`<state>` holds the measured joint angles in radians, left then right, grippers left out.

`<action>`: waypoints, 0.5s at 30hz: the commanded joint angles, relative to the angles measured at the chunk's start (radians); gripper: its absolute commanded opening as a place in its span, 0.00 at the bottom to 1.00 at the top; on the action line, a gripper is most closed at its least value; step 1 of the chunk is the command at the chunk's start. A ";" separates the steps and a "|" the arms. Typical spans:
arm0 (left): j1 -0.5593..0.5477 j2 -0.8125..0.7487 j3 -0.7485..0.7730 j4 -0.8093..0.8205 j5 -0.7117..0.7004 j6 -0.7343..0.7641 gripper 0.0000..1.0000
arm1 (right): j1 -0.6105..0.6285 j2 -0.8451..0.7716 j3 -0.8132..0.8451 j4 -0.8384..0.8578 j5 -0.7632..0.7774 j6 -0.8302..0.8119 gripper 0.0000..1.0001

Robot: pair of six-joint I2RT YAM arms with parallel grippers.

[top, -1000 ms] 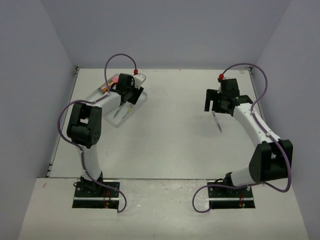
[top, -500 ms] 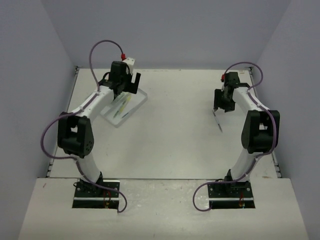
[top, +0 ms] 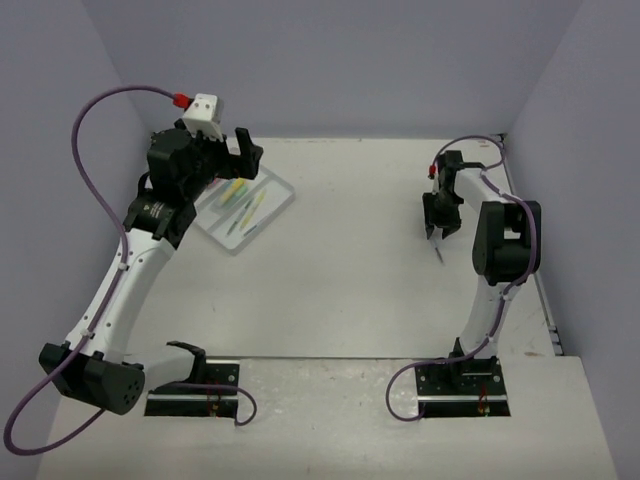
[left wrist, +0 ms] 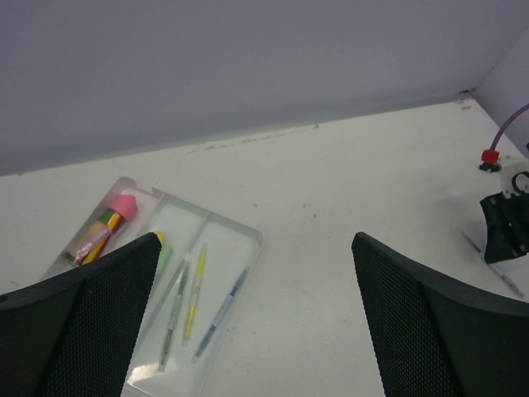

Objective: Sort the stationery into containers
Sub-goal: Pick up the pen from the center of the board.

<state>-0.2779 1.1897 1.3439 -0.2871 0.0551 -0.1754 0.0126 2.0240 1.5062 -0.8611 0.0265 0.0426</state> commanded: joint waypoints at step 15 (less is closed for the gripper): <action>-0.001 -0.148 -0.078 -0.087 -0.022 0.007 1.00 | 0.048 0.144 0.181 -0.146 0.005 0.004 0.00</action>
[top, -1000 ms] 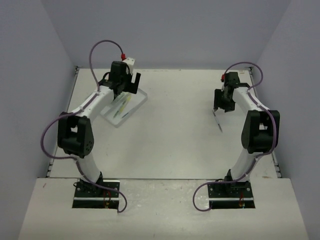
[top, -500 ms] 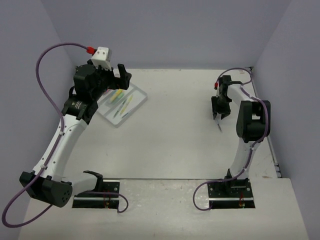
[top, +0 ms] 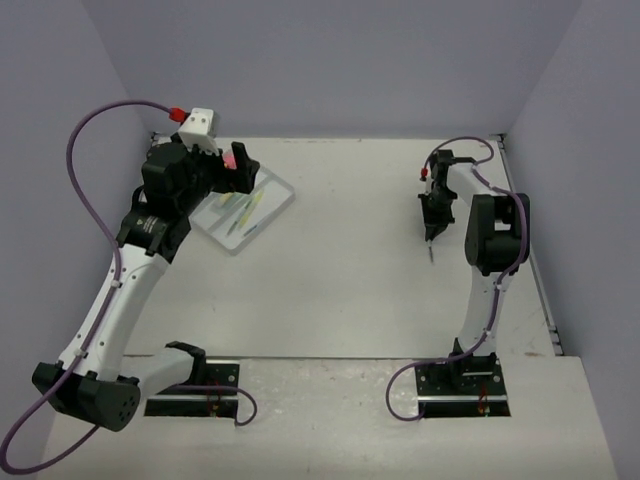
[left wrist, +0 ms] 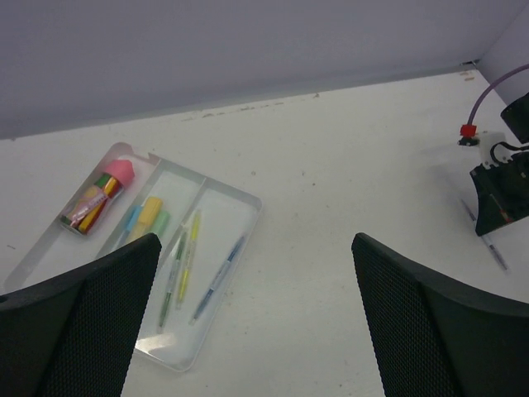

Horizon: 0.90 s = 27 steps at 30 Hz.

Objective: Sort the stationery into containers
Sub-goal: Pick up the pen from the center of the board, then place the pen in the storage box.

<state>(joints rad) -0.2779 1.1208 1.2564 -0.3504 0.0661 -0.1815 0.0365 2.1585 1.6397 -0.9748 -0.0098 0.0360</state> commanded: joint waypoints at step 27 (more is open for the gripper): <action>-0.001 -0.637 -0.581 0.028 -0.330 -0.091 1.00 | 0.678 0.181 0.444 0.768 0.031 1.348 0.00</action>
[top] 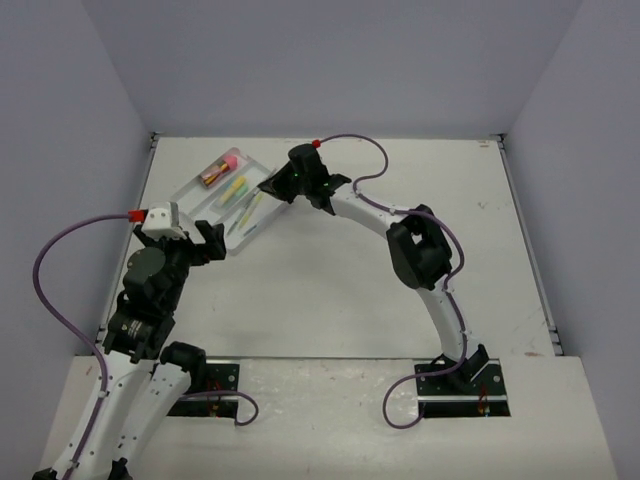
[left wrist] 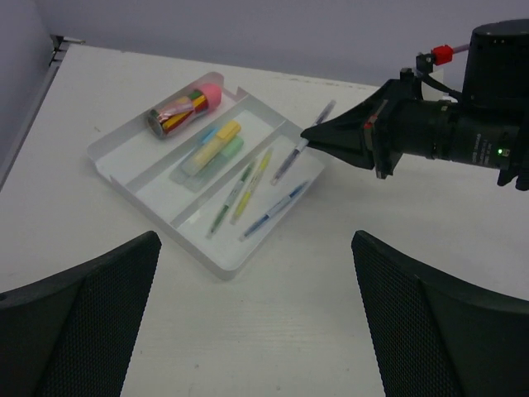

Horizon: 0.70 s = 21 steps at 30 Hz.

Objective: Sort the stationery into containers
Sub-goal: Place the pen in the storage box.

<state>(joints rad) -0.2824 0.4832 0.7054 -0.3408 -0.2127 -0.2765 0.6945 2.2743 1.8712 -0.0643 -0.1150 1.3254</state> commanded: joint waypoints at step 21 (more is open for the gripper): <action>0.031 0.054 -0.010 -0.007 -0.078 0.017 1.00 | 0.048 0.098 0.224 -0.149 0.077 0.000 0.50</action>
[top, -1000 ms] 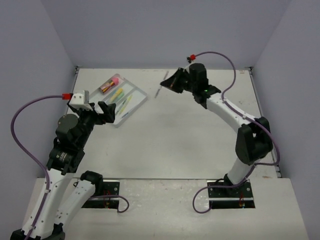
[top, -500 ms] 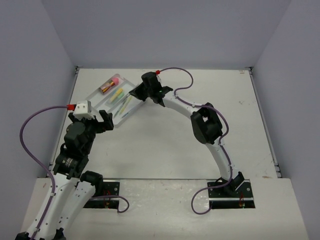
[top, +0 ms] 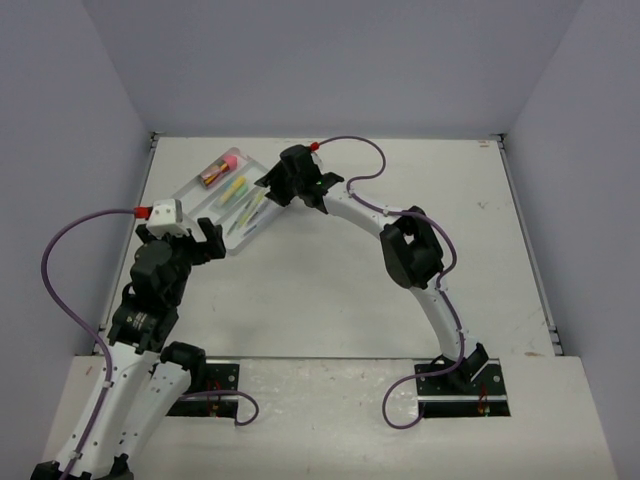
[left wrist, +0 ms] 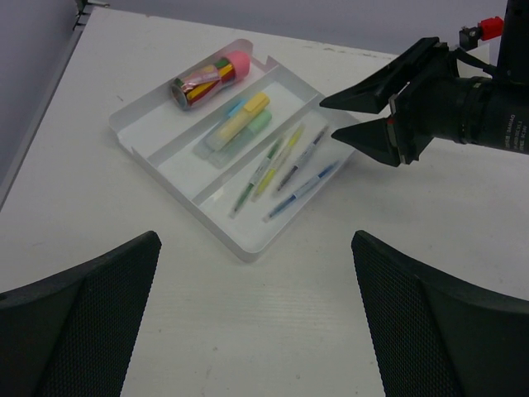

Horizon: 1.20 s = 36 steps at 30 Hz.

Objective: Sort the stationery into containers
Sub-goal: Place the pen in the storage box, then reset both arms

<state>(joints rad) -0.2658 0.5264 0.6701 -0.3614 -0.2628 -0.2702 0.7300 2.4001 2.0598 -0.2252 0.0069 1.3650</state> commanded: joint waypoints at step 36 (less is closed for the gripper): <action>0.019 -0.074 -0.092 0.104 -0.122 0.038 1.00 | -0.023 -1.951 -1.212 -0.420 0.691 -0.947 0.99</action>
<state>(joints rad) -0.2378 0.4379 0.5867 -0.3141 -0.3544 -0.2678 0.7021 0.4473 0.8410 -0.6380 0.6667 0.4034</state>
